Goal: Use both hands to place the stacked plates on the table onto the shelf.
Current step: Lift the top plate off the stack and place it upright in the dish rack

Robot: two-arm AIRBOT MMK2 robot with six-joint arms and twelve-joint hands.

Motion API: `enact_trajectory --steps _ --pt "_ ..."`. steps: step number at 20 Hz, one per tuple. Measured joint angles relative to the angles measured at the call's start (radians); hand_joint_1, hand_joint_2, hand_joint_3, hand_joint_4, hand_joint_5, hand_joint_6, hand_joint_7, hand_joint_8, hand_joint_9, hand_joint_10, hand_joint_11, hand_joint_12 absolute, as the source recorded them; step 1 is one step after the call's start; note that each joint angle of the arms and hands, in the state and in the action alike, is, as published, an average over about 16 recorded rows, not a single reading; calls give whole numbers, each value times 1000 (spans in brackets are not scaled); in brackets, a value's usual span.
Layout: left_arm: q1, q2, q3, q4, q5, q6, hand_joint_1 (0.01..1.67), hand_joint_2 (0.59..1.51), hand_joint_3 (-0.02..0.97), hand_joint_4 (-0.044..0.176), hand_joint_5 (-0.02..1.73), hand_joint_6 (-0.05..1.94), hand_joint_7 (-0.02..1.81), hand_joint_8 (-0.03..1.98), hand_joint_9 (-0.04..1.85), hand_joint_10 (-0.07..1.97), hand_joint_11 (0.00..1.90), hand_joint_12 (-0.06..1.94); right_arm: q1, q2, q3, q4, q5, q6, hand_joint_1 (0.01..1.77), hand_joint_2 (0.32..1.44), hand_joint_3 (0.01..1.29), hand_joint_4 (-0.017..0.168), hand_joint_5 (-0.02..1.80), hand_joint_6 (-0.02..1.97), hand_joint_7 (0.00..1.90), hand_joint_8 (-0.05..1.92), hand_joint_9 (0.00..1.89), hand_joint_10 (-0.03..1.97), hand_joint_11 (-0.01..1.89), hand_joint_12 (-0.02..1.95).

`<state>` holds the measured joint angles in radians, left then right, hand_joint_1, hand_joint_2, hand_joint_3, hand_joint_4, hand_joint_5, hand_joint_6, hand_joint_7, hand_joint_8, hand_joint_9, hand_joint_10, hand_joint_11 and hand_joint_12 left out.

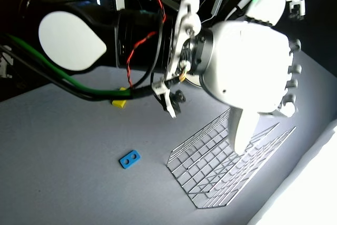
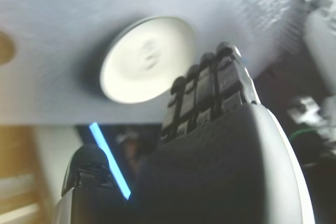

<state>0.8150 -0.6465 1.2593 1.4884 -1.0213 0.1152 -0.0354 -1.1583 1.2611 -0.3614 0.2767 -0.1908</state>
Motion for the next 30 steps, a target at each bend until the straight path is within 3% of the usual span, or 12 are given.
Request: enact_trajectory --steps 6,16,25,27,30 --pt "54 -38 -32 7 44 7 16 1115 0 2 23 14 20 16 18 7 14 11 -8 -34 51 37 -33 -11 1202 1076 12 -5 858 985 926 1234 933 641 593 1326" --pt "117 -100 -39 -86 200 9 16 1112 0 2 18 14 20 15 17 6 14 11 -40 -89 124 77 -87 -14 1198 1114 12 -5 813 1024 900 1260 868 739 560 1350" --pt "188 -135 -21 -177 271 10 16 1104 -1 0 15 7 18 15 -4 -14 14 12 -88 -132 178 82 -108 -20 1191 1156 12 -5 780 1069 878 1191 924 479 573 1173" --pt "209 -140 -19 -198 283 9 16 1103 0 -2 12 2 16 13 -9 -20 14 12 -97 -139 187 82 -109 -22 1178 1164 12 -5 770 1064 874 1062 940 398 568 1124" --pt "244 -144 -19 -234 302 1 15 1106 0 -4 8 -7 13 10 -17 -29 15 12 -107 -147 198 84 -106 -24 1148 1166 12 -6 748 904 857 817 951 269 545 1021"
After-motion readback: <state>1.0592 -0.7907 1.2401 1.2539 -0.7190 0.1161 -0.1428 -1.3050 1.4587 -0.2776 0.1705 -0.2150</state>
